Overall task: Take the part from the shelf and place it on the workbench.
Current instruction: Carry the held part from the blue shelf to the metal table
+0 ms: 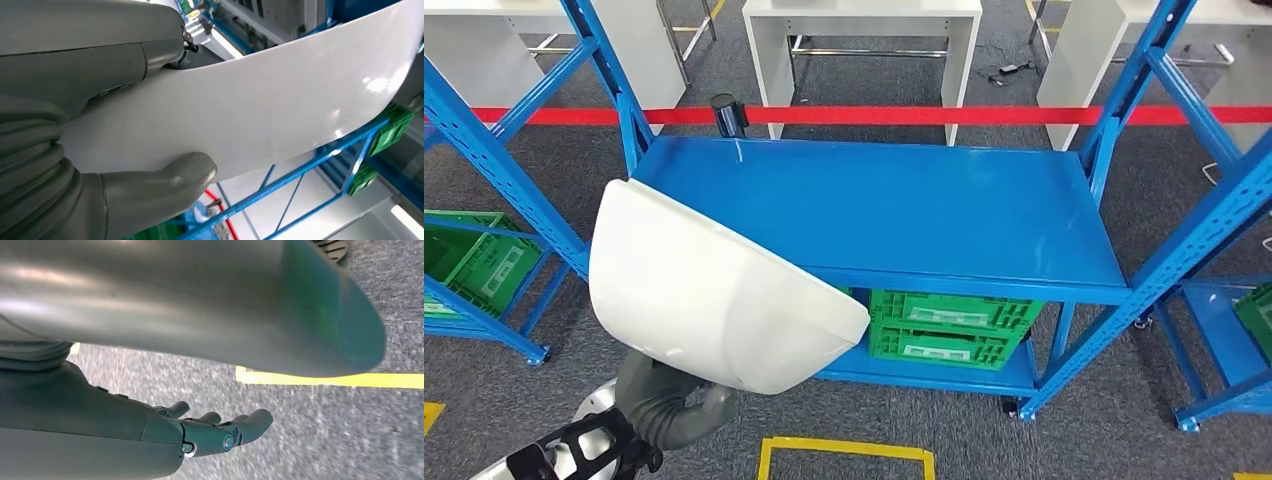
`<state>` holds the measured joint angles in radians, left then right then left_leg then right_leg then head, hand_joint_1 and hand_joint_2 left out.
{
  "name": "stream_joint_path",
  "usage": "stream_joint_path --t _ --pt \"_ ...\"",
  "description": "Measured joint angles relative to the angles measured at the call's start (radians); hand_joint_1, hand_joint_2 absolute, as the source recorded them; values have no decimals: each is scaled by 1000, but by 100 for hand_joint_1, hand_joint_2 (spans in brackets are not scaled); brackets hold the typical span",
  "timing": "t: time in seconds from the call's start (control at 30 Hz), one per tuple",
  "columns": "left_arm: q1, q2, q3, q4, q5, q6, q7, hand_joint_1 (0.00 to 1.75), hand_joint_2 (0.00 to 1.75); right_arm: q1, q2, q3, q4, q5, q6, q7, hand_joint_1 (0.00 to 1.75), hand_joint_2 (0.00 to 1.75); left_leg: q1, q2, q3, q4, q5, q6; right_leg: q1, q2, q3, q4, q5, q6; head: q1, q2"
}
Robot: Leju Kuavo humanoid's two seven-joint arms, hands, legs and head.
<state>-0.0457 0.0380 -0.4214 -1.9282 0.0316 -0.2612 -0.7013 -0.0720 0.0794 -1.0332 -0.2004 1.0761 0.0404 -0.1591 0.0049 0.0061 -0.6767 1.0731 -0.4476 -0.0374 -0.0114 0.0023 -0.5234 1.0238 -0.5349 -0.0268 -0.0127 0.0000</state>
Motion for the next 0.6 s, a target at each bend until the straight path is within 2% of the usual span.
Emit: stream_joint_path --t 0.07,0.1,0.13,0.17,0.2,0.23,0.3,0.33,0.37,0.43,0.47,0.5,0.53,0.6 --pt "-10 0 0 10 2 -8 0 175 175 -1 -1 -4 0 -21 16 -2 0 0 2 -1 -30 112 -103 -11 -1 -2 -29 0 24 -6 -6 0" --pt "-14 0 0 16 2 -11 0 175 175 0 -1 -7 0 -28 23 -5 0 0 3 -1 -40 175 -139 -14 0 -3 -45 1 36 -7 -8 0" --pt "-17 1 0 23 2 -14 0 175 175 0 -1 -9 0 -34 30 -8 0 0 4 -1 -40 221 -152 -16 0 -3 -60 2 48 -6 -9 0" --pt "-18 1 0 29 2 -16 0 175 175 0 -1 -12 0 -40 36 -13 0 0 4 -1 -25 237 -142 -15 0 -4 -74 3 59 -4 -10 0" --pt "-20 1 0 34 2 -18 0 175 175 0 0 -15 0 -44 41 -16 0 0 4 -1 7 217 -117 -13 0 -4 -88 5 71 -2 -11 0" --pt "-22 1 0 38 1 -19 0 175 175 0 0 -19 0 -48 45 -18 0 0 3 -2 53 165 -92 -8 1 -4 -99 6 81 0 -12 0" --pt "-28 1 0 41 -2 -21 0 175 175 1 1 -26 0 -52 52 -20 0 0 -2 -4 166 13 -90 6 1 -3 -113 7 99 8 -12 0" --pt "-29 1 -1 41 -3 -20 0 175 175 1 2 -28 0 -53 55 -19 0 0 -5 -5 202 -43 -101 13 0 -2 -114 6 107 13 -12 0" --pt "-30 1 -1 42 -4 -20 -1 175 175 1 3 -29 0 -53 58 -18 0 0 -9 -6 222 -78 -112 20 -1 -2 -113 4 115 20 -13 0" --pt "-30 2 -1 43 -7 -18 -1 175 175 1 3 -30 1 -51 68 -14 0 0 -13 -6 216 -88 -101 34 -2 -2 -112 -5 132 35 -14 0" --pt "-31 2 -1 44 -8 -18 0 175 175 1 3 -31 1 -50 72 -11 0 0 -12 -4 209 -90 -89 42 -2 -1 -117 -2 129 41 -15 0" --pt "-30 2 -1 45 -7 -18 0 175 175 2 2 -33 1 -51 76 -8 0 0 -10 -3 197 -94 -76 50 -2 0 -127 13 106 46 -13 0" --pt "-30 2 -1 46 -6 -20 0 175 175 3 2 -34 1 -53 77 -5 0 0 -7 -1 184 -96 -62 55 -2 1 -139 43 67 48 -9 0" --pt "-28 2 -1 49 -5 -29 0 175 175 3 2 -37 2 -60 77 0 0 0 -8 1 151 -95 -35 63 -3 2 -172 162 -41 52 -2 0"
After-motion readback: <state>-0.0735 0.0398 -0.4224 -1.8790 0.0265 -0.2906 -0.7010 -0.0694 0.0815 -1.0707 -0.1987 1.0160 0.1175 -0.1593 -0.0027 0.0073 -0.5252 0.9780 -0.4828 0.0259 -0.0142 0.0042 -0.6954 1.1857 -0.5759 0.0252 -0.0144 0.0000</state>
